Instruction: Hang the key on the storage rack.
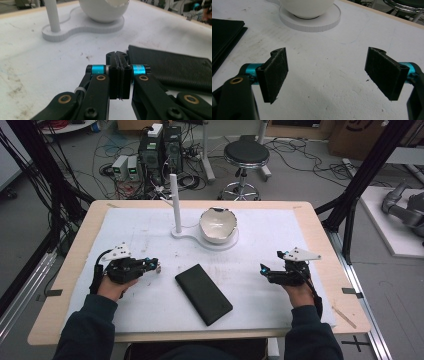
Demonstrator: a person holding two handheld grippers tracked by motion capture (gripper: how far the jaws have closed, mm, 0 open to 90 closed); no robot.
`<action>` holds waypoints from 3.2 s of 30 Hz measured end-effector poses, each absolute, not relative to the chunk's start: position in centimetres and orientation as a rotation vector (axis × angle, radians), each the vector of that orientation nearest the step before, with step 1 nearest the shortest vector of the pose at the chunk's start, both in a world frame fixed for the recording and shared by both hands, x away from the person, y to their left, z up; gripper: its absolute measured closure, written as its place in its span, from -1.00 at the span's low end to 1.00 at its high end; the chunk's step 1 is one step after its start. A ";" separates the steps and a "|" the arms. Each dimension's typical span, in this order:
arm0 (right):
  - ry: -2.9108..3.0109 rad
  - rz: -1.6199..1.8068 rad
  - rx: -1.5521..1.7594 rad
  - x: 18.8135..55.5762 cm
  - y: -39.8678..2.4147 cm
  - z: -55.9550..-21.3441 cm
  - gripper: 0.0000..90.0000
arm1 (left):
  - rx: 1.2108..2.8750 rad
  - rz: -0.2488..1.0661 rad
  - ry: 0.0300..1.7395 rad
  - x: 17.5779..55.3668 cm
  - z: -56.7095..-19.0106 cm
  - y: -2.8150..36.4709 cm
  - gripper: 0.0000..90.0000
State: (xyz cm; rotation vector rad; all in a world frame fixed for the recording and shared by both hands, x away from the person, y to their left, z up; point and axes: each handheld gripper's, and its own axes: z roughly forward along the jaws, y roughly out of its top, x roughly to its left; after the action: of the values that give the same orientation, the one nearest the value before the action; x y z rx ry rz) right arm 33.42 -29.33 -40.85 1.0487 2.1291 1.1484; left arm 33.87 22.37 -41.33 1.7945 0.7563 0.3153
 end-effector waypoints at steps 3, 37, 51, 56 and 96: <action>2.126 1.150 1.057 33.5 -29.6 -40.9 -0.58 | 1.738 0.330 0.745 33.9 -40.3 22.5 0.97; 2.106 1.168 1.072 33.5 -29.6 -40.9 -0.58 | 1.631 0.350 0.793 45.9 -29.1 19.2 0.97; 2.110 1.175 1.071 33.4 -29.6 -41.0 -0.58 | 1.656 0.361 0.816 47.0 -28.6 18.5 0.97; 2.109 1.176 1.078 33.4 -29.7 -41.1 -0.58 | 1.618 0.338 0.834 47.4 -28.8 18.8 0.97; 2.129 1.153 1.083 33.5 -29.1 -41.2 -0.58 | 1.621 0.652 0.891 34.7 -39.3 23.3 -0.56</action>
State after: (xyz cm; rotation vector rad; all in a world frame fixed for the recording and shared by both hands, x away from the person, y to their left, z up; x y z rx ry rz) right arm 33.54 -29.11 -41.19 1.0826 2.1294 1.1535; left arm 34.71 23.29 -39.30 1.6208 0.8910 0.6518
